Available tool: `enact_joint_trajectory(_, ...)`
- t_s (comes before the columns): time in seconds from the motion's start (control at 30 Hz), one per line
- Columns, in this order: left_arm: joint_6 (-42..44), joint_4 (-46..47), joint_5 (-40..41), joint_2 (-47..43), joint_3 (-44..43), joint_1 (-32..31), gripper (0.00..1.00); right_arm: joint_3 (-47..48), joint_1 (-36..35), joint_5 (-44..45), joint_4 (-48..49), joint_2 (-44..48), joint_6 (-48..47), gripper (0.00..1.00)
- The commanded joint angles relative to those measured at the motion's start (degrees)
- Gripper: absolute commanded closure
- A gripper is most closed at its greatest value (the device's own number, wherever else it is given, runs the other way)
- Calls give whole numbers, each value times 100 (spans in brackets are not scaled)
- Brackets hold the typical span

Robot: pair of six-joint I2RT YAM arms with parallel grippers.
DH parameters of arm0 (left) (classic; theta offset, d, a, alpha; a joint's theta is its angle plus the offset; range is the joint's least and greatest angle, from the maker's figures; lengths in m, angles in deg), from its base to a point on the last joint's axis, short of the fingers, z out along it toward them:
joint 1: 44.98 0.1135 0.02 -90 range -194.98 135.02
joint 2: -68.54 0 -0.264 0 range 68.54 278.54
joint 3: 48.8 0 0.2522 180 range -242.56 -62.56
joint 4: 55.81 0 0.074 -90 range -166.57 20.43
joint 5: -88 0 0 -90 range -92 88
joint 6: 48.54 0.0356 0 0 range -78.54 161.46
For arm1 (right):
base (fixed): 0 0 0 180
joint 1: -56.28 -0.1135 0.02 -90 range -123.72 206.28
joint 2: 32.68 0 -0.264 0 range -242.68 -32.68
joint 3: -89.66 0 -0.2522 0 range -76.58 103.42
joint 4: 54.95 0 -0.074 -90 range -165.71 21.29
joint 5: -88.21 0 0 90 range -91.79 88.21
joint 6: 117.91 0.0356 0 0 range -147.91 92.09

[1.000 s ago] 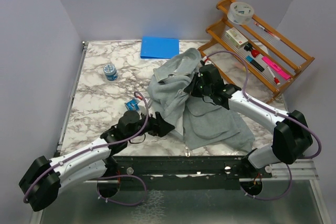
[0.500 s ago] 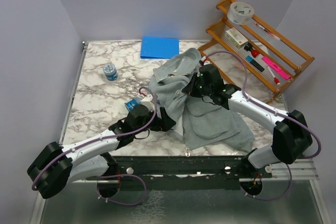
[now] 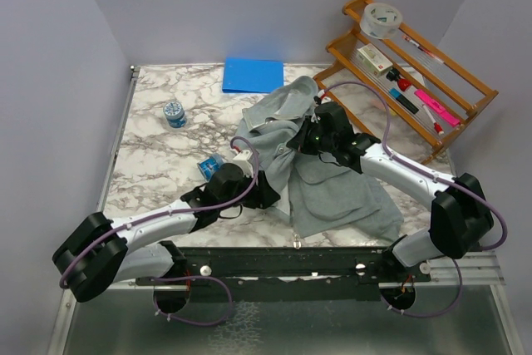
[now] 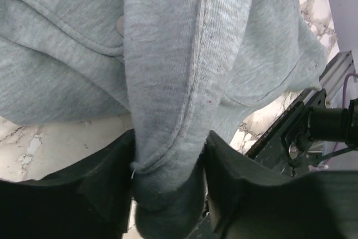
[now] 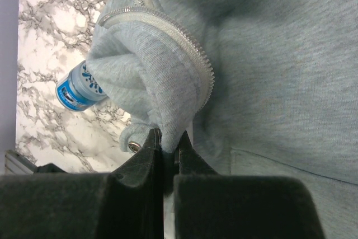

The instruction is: Zip up the jacket

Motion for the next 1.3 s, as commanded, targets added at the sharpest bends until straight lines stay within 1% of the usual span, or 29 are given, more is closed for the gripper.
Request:
enact_joint_trajectory(0.0,37,124,-328,-48,74,-30,54,-49,8,-31,-53,-41,-83,98)
enact_joint_trajectory(0.07,-1,194,-405,-130,146,-32,65,-89,10,-6,-93,42,-142,94)
enact_joint_trajectory(0.13,-57,231,-405,-207,203,-31,75,-168,8,-47,-89,216,-233,87)
enact_joint_trajectory(0.23,-74,352,-513,-306,255,-29,86,-363,10,-280,-88,569,-361,71)
enact_joint_trajectory(0.33,-135,642,-658,-467,362,-31,99,-751,6,-578,-10,1098,-393,58)
enact_joint_trajectory(0.47,-317,1142,-668,-826,616,-30,100,-1218,11,-960,-35,1713,-335,40)
enact_joint_trajectory(0.53,-422,1372,-621,-1023,753,-33,100,-1429,8,-1127,-9,1993,-204,34)
enact_joint_trajectory(0.6,-541,1559,-594,-1204,872,-28,100,-1669,6,-1345,127,2246,-43,29)
enact_joint_trajectory(0.67,-620,1766,-624,-1351,996,-31,100,-1928,6,-1683,462,2430,160,28)
enact_joint_trajectory(0.77,-735,2078,-680,-1501,1156,-29,100,-2323,8,-2377,1362,2490,375,29)
enact_joint_trajectory(0.93,-817,2293,-814,-1590,1255,-32,100,-2632,10,-3006,2406,2319,693,35)
enact_joint_trajectory(1.17,-848,2444,-910,-1590,1243,-33,100,-2594,10,-3493,2966,1798,795,41)
enact_joint_trajectory(1.27,-847,2499,-959,-1566,1230,-33,100,-2605,10,-3746,3250,1583,883,47)
